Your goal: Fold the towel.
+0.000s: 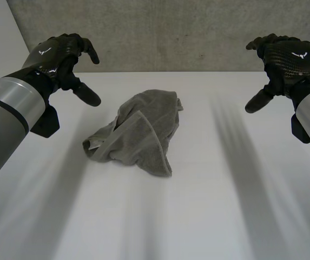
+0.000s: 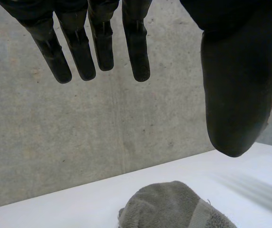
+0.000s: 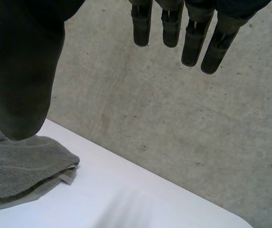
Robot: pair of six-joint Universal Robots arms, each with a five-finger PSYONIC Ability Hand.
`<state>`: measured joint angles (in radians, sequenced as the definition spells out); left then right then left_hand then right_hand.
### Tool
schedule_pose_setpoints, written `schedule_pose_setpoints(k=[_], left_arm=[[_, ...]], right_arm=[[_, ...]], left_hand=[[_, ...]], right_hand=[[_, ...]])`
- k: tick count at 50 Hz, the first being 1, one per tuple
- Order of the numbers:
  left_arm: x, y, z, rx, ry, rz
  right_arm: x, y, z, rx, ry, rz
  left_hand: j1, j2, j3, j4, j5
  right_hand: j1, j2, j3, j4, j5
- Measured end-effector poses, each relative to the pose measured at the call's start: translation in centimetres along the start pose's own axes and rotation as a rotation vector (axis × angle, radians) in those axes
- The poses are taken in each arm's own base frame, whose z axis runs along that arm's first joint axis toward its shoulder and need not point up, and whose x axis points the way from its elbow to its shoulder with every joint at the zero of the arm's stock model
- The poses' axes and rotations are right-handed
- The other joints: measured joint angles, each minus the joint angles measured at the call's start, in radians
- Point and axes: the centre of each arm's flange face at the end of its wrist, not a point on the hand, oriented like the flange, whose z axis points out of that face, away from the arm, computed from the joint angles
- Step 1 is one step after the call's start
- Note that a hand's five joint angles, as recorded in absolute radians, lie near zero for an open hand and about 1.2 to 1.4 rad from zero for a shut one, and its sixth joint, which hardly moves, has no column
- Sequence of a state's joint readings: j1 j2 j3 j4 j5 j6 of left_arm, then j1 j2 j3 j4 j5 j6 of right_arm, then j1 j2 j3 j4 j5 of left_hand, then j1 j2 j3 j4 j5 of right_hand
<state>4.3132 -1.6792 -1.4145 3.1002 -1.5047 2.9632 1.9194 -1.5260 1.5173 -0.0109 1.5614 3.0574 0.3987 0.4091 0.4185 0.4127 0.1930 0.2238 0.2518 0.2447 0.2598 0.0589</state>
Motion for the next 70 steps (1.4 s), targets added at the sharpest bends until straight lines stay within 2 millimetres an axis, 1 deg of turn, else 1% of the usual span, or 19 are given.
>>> schedule_pose_setpoints(k=[9,14,20,25,29,32,37,38,41,43,45,46,49,52,58,62,64,68,70], left_arm=[[-0.2,0.3,0.2,-0.010,-0.015,0.028],[0.0,0.9,0.2,-0.031,-0.008,0.057],[1.2,1.9,0.2,-0.056,0.035,0.068],[3.0,3.2,0.6,-0.054,0.108,0.072],[4.2,5.0,2.1,-0.026,0.177,0.086],[5.0,6.9,3.6,-0.011,0.233,0.125],[6.2,11.4,6.2,-0.019,0.316,0.260],[6.2,11.9,6.4,-0.021,0.320,0.276],[6.3,14.6,7.7,-0.043,0.336,0.373],[6.2,15.8,8.1,-0.055,0.339,0.413],[6.0,17.1,8.6,-0.070,0.341,0.457],[6.0,17.4,8.7,-0.075,0.341,0.466],[5.8,18.6,8.9,-0.105,0.343,0.507],[5.6,18.8,8.6,-0.138,0.346,0.525],[5.5,17.8,7.4,-0.216,0.348,0.532],[5.3,16.4,5.8,-0.300,0.328,0.532],[5.1,15.1,4.9,-0.330,0.303,0.535],[5.3,12.8,3.8,-0.313,0.269,0.543],[6.1,10.5,3.3,-0.250,0.262,0.546]], right_arm=[[0.1,0.3,0.1,-0.014,0.020,-0.020],[0.0,0.6,0.2,-0.022,0.018,-0.043],[-0.1,0.8,0.3,-0.029,0.012,-0.051],[-0.1,0.9,0.3,-0.031,0.005,-0.052],[-0.1,1.2,0.5,-0.038,0.002,-0.053],[-0.1,1.7,0.7,-0.054,-0.001,-0.061],[-0.2,2.6,0.9,-0.084,-0.007,-0.102],[-0.3,2.7,1.0,-0.087,-0.008,-0.107],[-0.4,3.4,1.1,-0.106,-0.014,-0.137],[-0.4,3.6,1.2,-0.114,-0.017,-0.147],[-0.5,4.0,1.3,-0.124,-0.020,-0.156],[-0.5,4.1,1.3,-0.126,-0.020,-0.158],[-0.5,4.4,1.5,-0.137,-0.022,-0.162],[-0.5,4.7,1.6,-0.144,-0.023,-0.162],[-0.5,5.0,1.8,-0.156,-0.023,-0.161],[-0.5,5.4,1.9,-0.165,-0.025,-0.163],[-0.6,5.7,1.9,-0.171,-0.027,-0.169],[-0.7,6.2,2.0,-0.185,-0.032,-0.182],[-0.8,6.7,2.1,-0.198,-0.036,-0.195]], left_hand=[[-0.002,-0.003,-0.010,-0.006,-0.005],[-0.006,-0.006,-0.010,-0.011,-0.008],[-0.006,-0.007,-0.010,-0.011,-0.008],[-0.017,-0.019,-0.023,-0.022,-0.019],[-0.017,-0.019,-0.023,-0.022,-0.019],[-0.017,-0.019,-0.023,-0.022,-0.019],[-0.017,-0.019,-0.023,-0.022,-0.017],[-0.017,-0.019,-0.023,-0.022,-0.017],[-0.017,-0.019,-0.023,-0.021,-0.017],[-0.017,-0.019,-0.023,-0.021,-0.016],[0.045,0.032,0.024,0.026,0.072],[0.090,0.076,0.057,0.061,0.112],[0.497,0.497,0.482,0.490,0.530],[0.730,0.733,0.718,0.723,0.755],[0.873,0.917,0.903,0.919,0.917],[0.882,0.935,0.923,0.942,0.927],[0.885,0.936,0.924,0.942,0.927],[0.888,0.938,0.925,0.946,0.927],[0.894,0.940,0.926,0.946,0.927]], right_hand=[[0.000,0.000,0.000,0.000,0.000],[0.000,0.000,0.000,0.000,0.000],[0.000,0.000,0.000,0.000,0.000],[0.000,0.000,0.000,0.000,0.000],[0.000,0.000,0.000,0.000,0.000],[0.000,0.000,0.000,0.000,0.000],[0.000,0.000,0.000,0.000,0.000],[0.000,0.000,0.000,0.000,0.000],[0.000,0.000,0.000,0.000,0.000],[0.000,0.000,0.000,0.000,0.000],[0.000,0.000,0.000,0.000,0.000],[0.000,0.000,0.000,0.000,0.000],[0.000,0.000,0.000,0.000,0.000],[0.000,0.000,0.000,0.000,0.000],[0.000,0.000,0.000,0.000,0.000],[0.000,0.000,0.000,0.000,0.000],[0.000,0.000,0.000,0.000,0.000],[0.000,0.000,0.000,0.000,0.000],[0.000,0.000,0.000,0.000,0.000]])
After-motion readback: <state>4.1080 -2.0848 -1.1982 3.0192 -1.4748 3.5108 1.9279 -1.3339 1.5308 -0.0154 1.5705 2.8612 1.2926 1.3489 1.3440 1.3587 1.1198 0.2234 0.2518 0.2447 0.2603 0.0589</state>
